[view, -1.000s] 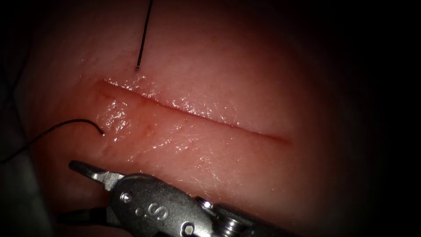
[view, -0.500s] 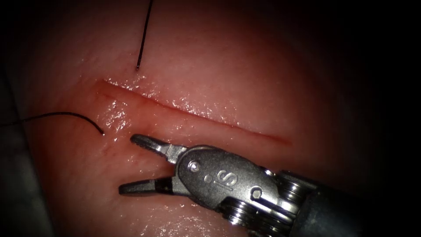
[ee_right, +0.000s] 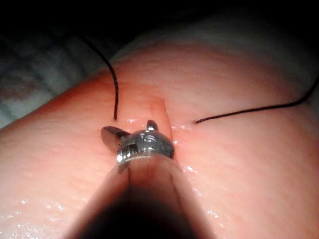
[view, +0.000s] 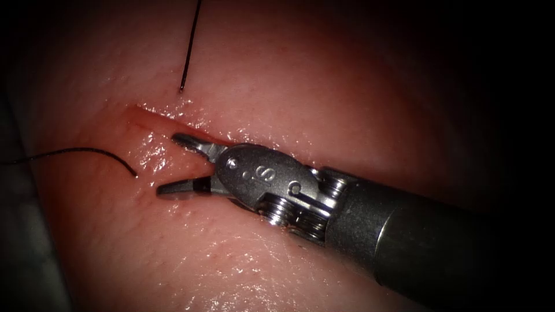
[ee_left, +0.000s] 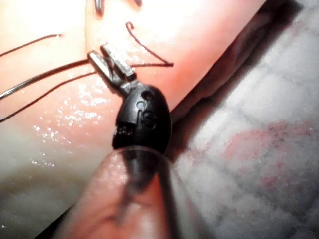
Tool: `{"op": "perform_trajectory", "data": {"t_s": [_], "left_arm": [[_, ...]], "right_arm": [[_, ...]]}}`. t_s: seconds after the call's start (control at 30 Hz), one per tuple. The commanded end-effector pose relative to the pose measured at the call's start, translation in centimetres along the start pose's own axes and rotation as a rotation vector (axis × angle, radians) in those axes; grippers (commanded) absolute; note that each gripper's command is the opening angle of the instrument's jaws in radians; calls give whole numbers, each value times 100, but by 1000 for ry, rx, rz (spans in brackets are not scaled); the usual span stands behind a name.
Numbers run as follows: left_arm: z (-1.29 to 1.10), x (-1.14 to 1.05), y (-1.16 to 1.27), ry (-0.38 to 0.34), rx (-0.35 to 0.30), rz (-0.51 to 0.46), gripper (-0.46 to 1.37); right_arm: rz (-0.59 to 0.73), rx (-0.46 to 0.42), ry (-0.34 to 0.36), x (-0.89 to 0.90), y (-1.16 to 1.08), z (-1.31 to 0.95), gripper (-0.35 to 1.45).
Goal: Wound Closure
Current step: Use the right gripper to pull the suture through the cut until a short tail remains on top
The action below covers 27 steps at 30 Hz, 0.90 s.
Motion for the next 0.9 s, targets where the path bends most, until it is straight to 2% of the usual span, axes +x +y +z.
{"op": "perform_trajectory", "data": {"t_s": [0.03,0.33,0.57,0.8,0.83,0.9], "left_arm": [[0,0,0,2,-7,0,-35],[2,2,4,3,-12,2,-35],[2,2,5,5,-12,3,-35],[5,3,7,5,-18,-2,-35],[5,3,7,5,-17,-2,-35],[5,3,7,5,-17,-2,-35]], "right_arm": [[-2,13,1,0,-1,3,126],[-5,24,11,-1,-6,27,120],[-6,32,13,1,-8,37,116],[-12,43,18,2,-10,45,96],[-13,52,19,1,-11,47,82],[-21,106,14,0,-13,47,-19]]}}
